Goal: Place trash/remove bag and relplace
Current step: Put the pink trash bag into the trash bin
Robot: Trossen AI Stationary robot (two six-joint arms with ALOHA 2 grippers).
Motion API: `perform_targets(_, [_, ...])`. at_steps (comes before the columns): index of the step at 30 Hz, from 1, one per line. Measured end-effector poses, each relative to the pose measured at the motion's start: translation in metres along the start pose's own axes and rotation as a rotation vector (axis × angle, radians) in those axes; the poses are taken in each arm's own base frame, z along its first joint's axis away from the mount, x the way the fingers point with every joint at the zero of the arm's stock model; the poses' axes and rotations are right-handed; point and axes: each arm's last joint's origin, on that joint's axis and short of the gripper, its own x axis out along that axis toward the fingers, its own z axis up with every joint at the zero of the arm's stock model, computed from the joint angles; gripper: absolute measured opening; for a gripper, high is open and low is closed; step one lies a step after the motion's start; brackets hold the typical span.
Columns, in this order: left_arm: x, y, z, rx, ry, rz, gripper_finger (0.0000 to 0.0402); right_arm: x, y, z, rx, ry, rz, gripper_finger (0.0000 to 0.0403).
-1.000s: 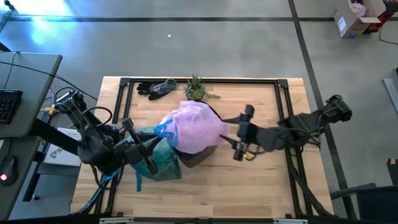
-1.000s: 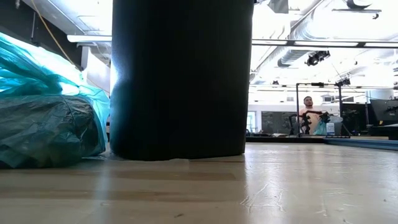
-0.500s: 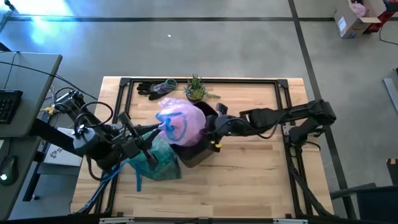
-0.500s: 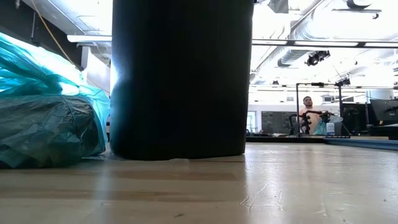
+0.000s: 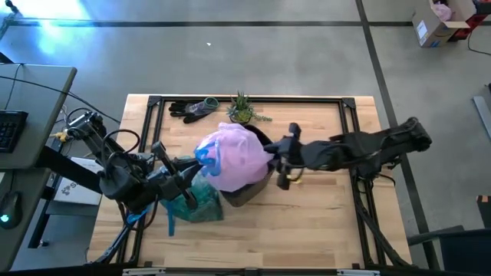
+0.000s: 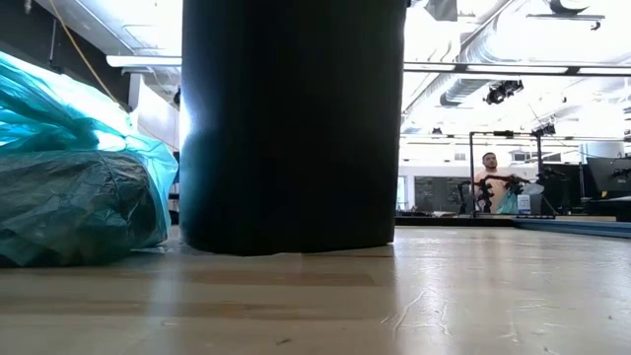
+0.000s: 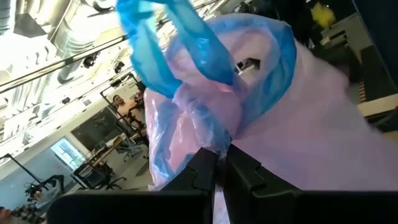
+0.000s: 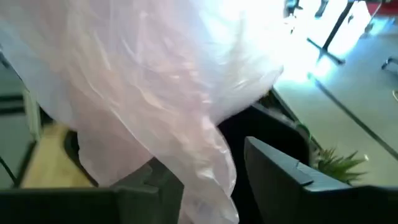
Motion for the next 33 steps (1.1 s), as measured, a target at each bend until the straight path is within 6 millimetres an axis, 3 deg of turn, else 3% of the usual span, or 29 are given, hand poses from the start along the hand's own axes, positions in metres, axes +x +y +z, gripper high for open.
perform_targets(4, [0.0,0.0,0.0,0.002,-0.001,-0.002,0.0,-0.028,0.002,0.007,0.004,-0.067,0.024,0.0171])
perform_targets(8, [0.0,0.0,0.0,0.005,0.002,0.0,0.0,-0.042,0.007,0.007,-0.014,-0.09,0.047,0.0197])
perform_targets(21, [0.0,-0.001,-0.003,0.045,0.066,0.045,0.0,-0.053,0.021,-0.013,-0.075,0.077,0.194,0.0267])
perform_targets(26, [0.002,0.0,-0.004,0.046,0.07,0.051,0.0,-0.057,0.021,-0.024,-0.095,0.167,0.158,0.0277])
perform_targets(30, [0.005,0.001,-0.005,0.044,0.078,0.063,0.0,-0.061,0.017,-0.035,-0.124,0.224,-0.003,0.0277])
perform_targets(33, [0.008,0.002,-0.005,0.042,0.084,0.072,0.0,-0.066,0.023,-0.034,-0.111,0.198,0.01,0.0276])
